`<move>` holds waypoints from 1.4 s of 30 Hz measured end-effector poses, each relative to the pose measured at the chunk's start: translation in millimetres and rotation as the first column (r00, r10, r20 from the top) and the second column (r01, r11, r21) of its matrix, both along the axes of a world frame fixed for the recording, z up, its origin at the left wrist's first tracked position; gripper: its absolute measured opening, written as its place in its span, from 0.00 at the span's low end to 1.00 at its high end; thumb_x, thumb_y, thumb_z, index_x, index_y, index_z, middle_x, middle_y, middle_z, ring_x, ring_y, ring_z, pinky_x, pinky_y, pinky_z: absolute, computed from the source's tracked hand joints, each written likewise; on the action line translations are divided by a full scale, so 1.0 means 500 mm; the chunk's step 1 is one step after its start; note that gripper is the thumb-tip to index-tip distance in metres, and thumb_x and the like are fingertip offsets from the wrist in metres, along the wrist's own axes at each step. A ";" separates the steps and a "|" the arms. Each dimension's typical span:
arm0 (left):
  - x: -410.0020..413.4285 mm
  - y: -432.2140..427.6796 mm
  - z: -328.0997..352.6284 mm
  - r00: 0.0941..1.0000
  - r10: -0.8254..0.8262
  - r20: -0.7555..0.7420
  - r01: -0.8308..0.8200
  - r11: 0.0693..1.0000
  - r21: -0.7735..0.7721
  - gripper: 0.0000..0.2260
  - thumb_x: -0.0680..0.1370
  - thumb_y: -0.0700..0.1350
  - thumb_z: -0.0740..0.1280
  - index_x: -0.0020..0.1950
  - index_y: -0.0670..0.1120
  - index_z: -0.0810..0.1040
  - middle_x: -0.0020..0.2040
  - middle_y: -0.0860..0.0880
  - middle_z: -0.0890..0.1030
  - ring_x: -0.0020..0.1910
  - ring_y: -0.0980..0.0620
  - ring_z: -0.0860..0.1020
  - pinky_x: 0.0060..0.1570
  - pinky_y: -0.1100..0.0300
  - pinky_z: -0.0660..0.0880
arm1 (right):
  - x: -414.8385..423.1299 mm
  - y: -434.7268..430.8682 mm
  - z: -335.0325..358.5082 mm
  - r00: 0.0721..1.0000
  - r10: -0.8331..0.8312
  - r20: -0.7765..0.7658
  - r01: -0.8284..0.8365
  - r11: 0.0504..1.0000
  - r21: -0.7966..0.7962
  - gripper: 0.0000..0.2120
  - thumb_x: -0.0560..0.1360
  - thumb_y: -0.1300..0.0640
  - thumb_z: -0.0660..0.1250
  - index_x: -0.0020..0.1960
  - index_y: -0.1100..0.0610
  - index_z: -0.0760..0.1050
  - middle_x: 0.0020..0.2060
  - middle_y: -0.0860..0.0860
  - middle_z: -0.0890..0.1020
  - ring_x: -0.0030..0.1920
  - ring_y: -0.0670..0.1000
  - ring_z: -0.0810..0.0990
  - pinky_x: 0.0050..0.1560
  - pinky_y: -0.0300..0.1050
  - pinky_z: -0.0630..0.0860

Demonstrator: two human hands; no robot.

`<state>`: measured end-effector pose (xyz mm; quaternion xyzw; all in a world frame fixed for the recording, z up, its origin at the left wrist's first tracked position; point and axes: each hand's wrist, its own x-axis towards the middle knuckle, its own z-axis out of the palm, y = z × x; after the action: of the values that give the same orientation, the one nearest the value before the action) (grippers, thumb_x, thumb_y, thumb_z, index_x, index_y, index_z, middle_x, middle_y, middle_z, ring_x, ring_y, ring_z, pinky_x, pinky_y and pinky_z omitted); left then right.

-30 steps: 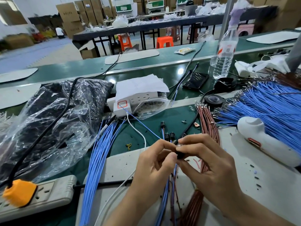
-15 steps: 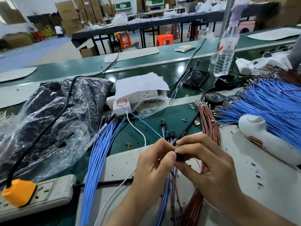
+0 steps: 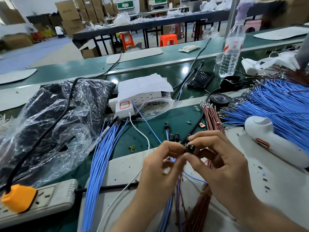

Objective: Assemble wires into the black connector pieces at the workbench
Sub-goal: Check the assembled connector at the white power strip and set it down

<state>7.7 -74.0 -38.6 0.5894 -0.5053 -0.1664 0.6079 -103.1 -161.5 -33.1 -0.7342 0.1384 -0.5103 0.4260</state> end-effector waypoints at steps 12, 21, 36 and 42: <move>0.005 -0.006 -0.006 1.000 0.025 -0.010 -0.024 1.000 0.014 0.03 0.73 0.40 0.68 0.44 0.46 0.78 0.41 0.48 0.81 0.42 0.48 0.81 0.44 0.52 0.80 | -0.003 -0.002 0.005 1.000 0.000 0.026 0.002 0.998 -0.061 0.08 0.67 0.63 0.74 0.44 0.56 0.77 0.46 0.47 0.79 0.42 0.47 0.80 0.43 0.35 0.76; 0.012 -0.006 -0.007 0.998 0.024 0.051 -0.023 0.999 -0.024 0.04 0.73 0.36 0.67 0.47 0.41 0.79 0.43 0.47 0.81 0.45 0.47 0.81 0.46 0.47 0.79 | -0.005 -0.002 0.005 0.999 0.030 0.036 -0.024 0.988 -0.150 0.06 0.70 0.59 0.71 0.46 0.58 0.79 0.47 0.49 0.79 0.46 0.50 0.81 0.45 0.39 0.78; 0.013 -0.005 -0.007 0.991 0.034 0.132 -0.026 0.998 -0.060 0.03 0.75 0.38 0.67 0.47 0.40 0.79 0.42 0.46 0.80 0.43 0.46 0.81 0.43 0.48 0.79 | -0.006 -0.012 0.008 0.998 -0.007 -0.062 -0.006 0.980 -0.199 0.09 0.68 0.61 0.74 0.47 0.56 0.81 0.45 0.50 0.81 0.44 0.48 0.81 0.42 0.41 0.79; 0.019 -0.006 -0.013 0.980 0.040 0.197 -0.024 0.996 -0.082 0.07 0.75 0.36 0.67 0.48 0.47 0.77 0.43 0.49 0.79 0.43 0.47 0.81 0.42 0.47 0.79 | -0.007 -0.008 0.010 0.998 0.052 -0.032 -0.056 0.989 -0.134 0.09 0.67 0.63 0.74 0.46 0.57 0.81 0.44 0.51 0.81 0.43 0.49 0.82 0.42 0.40 0.80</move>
<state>17.3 -77.1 -45.3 0.5865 -0.5601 -0.0765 0.5800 -106.3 -165.6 -27.9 -0.7719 0.0897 -0.4964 0.3869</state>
